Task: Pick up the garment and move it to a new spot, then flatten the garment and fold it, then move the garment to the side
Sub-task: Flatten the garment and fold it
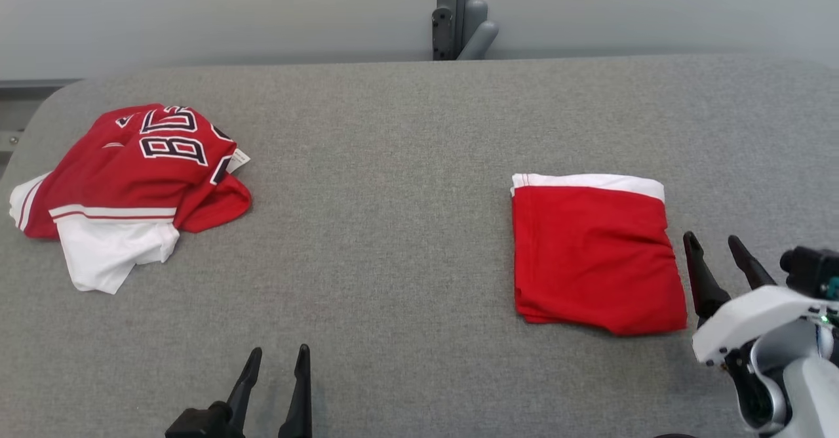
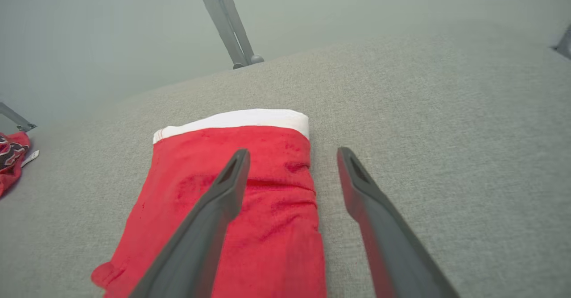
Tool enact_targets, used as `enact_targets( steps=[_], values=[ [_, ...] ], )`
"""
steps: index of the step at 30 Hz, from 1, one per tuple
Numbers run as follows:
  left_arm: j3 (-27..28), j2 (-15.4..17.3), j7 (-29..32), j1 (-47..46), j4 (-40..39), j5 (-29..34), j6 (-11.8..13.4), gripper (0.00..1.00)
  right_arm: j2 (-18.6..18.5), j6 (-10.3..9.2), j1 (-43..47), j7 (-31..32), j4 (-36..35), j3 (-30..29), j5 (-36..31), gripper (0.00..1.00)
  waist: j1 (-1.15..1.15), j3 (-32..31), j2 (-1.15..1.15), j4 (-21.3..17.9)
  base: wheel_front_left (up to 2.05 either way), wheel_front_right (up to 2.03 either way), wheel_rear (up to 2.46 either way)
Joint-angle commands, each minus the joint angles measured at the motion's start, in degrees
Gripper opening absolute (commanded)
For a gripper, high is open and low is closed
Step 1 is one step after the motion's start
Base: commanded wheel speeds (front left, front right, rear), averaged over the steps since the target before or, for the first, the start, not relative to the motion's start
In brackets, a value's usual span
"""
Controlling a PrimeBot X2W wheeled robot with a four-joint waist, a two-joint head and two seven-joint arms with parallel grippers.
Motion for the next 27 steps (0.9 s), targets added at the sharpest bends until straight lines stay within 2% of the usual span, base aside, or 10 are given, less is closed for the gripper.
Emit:
enact_targets(
  steps=[1, 6, 11, 20, 27],
  values=[
    [0.7, 0.1, -0.2, 0.8, -0.1, 0.2, -0.1, 1.00, -0.7, 0.01, 2.5, -2.5, -1.5, 1.0, -0.9, 1.00, 0.00, -2.8, 0.00, -1.4, 0.00, 0.00, 0.00],
    [3.3, 0.1, -0.2, 2.7, -0.3, -0.7, -0.6, 1.00, -3.8, 0.01, 11.1, -12.6, -9.1, 4.7, -2.1, 1.00, 0.00, -5.8, 0.00, -3.0, 0.00, 0.00, 0.00],
    [5.5, 0.1, -0.2, 3.9, -1.2, -1.5, -0.4, 1.00, -3.9, 0.01, 15.3, -17.0, -10.9, 4.5, -6.0, 1.00, 0.00, -6.5, 0.00, -3.5, 0.00, 0.00, 0.00],
    [7.8, 0.1, -0.2, 5.1, -2.2, -0.3, -0.9, 1.00, -0.5, 0.01, 19.8, -18.0, -13.5, 2.8, -10.7, 1.00, 0.00, -7.0, 0.00, -2.8, 0.00, 0.00, 0.00],
    [8.0, 0.1, -0.2, 3.8, -1.3, 0.7, -1.6, 1.00, 0.2, 0.00, 20.0, -18.0, -12.8, 2.1, -11.7, 1.00, 0.00, -7.1, 0.00, -1.4, 0.00, 0.00, 0.00]
  ],
)
